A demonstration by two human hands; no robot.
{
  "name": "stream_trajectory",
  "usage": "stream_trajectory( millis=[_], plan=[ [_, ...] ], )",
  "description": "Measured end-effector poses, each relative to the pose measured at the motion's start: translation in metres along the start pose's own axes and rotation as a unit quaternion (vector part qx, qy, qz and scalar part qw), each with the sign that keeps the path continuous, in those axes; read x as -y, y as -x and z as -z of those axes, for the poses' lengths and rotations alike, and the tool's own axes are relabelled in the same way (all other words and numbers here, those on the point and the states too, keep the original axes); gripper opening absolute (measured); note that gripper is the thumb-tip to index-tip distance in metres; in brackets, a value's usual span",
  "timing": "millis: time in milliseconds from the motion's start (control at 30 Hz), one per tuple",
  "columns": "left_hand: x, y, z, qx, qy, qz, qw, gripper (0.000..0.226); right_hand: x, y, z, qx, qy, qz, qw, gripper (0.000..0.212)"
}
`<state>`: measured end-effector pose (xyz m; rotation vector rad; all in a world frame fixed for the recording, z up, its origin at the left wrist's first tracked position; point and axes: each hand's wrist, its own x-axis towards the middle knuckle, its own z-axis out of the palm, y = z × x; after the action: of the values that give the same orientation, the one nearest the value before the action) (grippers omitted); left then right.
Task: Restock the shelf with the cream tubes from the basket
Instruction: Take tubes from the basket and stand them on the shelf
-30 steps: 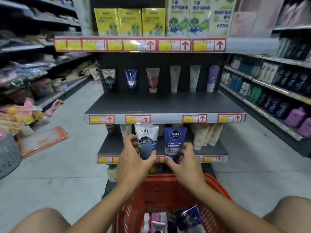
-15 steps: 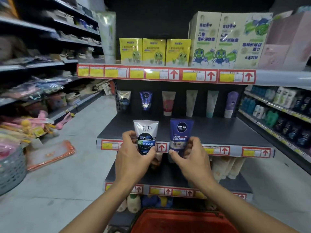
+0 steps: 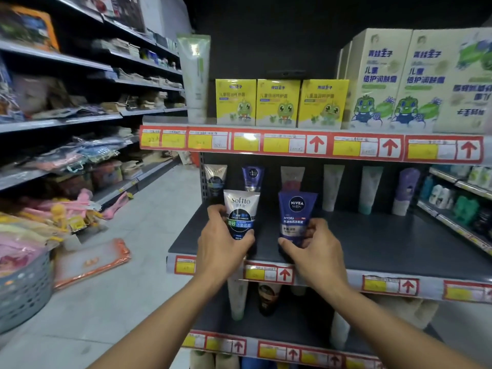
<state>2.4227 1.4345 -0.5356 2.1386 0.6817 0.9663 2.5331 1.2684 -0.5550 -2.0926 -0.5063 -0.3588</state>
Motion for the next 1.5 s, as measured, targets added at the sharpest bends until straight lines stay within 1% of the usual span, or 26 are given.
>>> stream_trajectory(
  millis=[100,267,367,467,567,633,800,933,1067,1200,1300,1367,1433,1500],
  plan=[
    [0.007,-0.008,-0.006,0.005,0.009,0.007,1.0,0.068,-0.003,-0.002,-0.008,0.004,0.018,-0.003,1.0,0.057],
    [0.014,-0.01,-0.01,0.001,0.013,-0.002,1.0,0.067,-0.002,0.0,-0.012,0.004,0.055,0.014,0.998,0.058],
    [0.019,-0.007,-0.011,0.009,-0.042,0.001,0.999,0.077,-0.002,0.001,-0.013,0.009,0.095,0.018,0.995,0.057],
    [0.024,-0.013,-0.009,0.029,-0.096,0.018,0.995,0.071,0.0,-0.003,-0.014,0.043,0.145,0.02,0.988,0.05],
    [0.03,-0.028,-0.001,0.032,-0.112,0.043,0.992,0.066,0.008,-0.012,-0.018,0.08,0.139,0.0,0.987,0.048],
    [0.035,-0.039,0.004,0.028,-0.116,0.048,0.992,0.066,0.015,-0.02,-0.026,0.087,0.127,0.005,0.988,0.049],
    [0.052,-0.082,0.014,0.028,-0.133,0.055,0.989,0.076,0.027,-0.052,-0.056,0.115,0.121,0.007,0.986,0.044],
    [0.065,-0.121,0.012,0.048,-0.125,0.065,0.989,0.076,0.028,-0.078,-0.085,0.128,0.135,0.022,0.982,0.034],
    [0.074,-0.153,0.001,0.054,-0.109,0.063,0.991,0.076,0.03,-0.097,-0.108,0.125,0.141,0.04,0.981,0.028],
    [0.083,-0.17,-0.015,0.043,-0.104,0.065,0.992,0.071,0.029,-0.115,-0.128,0.126,0.147,0.056,0.98,0.034],
    [0.094,-0.174,-0.026,0.041,-0.108,0.069,0.991,0.065,0.027,-0.125,-0.138,0.122,0.149,0.039,0.981,0.04],
    [0.101,-0.173,-0.03,0.032,-0.087,0.065,0.994,0.062,0.025,-0.129,-0.143,0.115,0.144,0.038,0.982,0.043],
    [0.104,-0.171,-0.032,0.024,-0.065,0.061,0.996,0.065,0.023,-0.13,-0.145,0.1,0.138,0.046,0.984,0.048],
    [0.106,-0.171,-0.033,0.013,-0.045,0.069,0.997,0.073,0.02,-0.13,-0.147,0.082,0.149,0.05,0.984,0.055]
  ],
)
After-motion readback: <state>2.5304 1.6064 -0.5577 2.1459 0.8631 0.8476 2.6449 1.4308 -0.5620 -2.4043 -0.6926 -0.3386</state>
